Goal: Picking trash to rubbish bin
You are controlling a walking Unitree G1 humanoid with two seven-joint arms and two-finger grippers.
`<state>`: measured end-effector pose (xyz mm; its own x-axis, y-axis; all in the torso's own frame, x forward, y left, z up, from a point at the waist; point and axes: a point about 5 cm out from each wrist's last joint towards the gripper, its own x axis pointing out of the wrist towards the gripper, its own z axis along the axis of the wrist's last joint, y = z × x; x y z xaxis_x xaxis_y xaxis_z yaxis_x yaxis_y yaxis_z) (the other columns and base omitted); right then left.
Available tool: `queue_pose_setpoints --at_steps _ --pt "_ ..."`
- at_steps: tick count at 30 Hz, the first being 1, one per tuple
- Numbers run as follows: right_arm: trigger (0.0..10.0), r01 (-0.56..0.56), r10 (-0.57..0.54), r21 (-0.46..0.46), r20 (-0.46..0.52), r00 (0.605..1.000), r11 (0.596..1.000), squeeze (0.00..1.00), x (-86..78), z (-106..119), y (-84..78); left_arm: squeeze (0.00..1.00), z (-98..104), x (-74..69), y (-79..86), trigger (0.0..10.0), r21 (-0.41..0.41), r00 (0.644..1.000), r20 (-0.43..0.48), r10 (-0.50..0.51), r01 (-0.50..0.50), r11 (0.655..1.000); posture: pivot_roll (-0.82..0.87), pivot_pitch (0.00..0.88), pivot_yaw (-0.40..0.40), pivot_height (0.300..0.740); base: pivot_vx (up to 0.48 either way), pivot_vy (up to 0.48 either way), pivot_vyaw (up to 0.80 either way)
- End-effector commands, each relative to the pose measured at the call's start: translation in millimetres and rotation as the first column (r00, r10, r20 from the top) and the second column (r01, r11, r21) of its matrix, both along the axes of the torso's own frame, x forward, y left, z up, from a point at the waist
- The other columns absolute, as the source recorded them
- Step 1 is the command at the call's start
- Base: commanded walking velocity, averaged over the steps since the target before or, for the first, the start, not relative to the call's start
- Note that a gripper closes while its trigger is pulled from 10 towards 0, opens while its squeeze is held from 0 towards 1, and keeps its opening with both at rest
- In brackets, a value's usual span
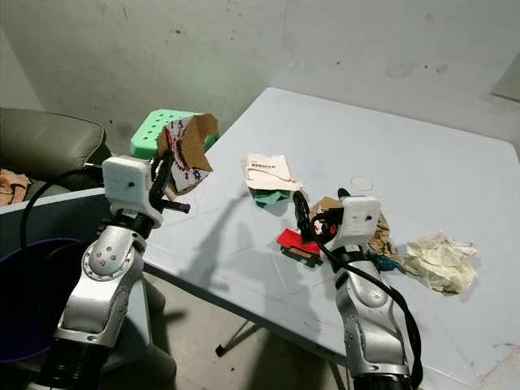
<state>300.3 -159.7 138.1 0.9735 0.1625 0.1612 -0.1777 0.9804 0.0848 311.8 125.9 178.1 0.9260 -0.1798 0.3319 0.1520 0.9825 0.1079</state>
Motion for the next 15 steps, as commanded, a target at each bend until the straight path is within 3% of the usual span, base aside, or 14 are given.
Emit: queue_pose_setpoints --at_steps 1,10,15 --pt "10.0 0.019 -0.019 -0.012 0.006 1.000 1.000 0.00 0.3 -5 0.2 0.00 -11 -2.5 -1.3 10.0 -0.003 1.000 -0.005 -0.024 0.024 1.000 0.08 0.000 -0.055 0.740 0.000 0.000 0.00" --pt "10.0 0.066 -0.066 -0.011 0.045 0.997 0.998 0.00 -8.9 -13 -8.3 0.00 -26 -15.1 2.8 10.0 -0.007 0.997 0.044 -0.057 0.057 0.998 0.08 0.000 -0.062 0.740 0.000 0.000 0.00" --pt "10.0 0.056 -0.055 -0.033 0.037 0.998 0.998 0.00 -15.4 -19 -11.4 0.00 -28 -18.7 6.5 10.0 -0.008 0.998 0.024 -0.061 0.061 0.998 0.07 0.000 -0.064 0.740 0.000 0.000 0.00"
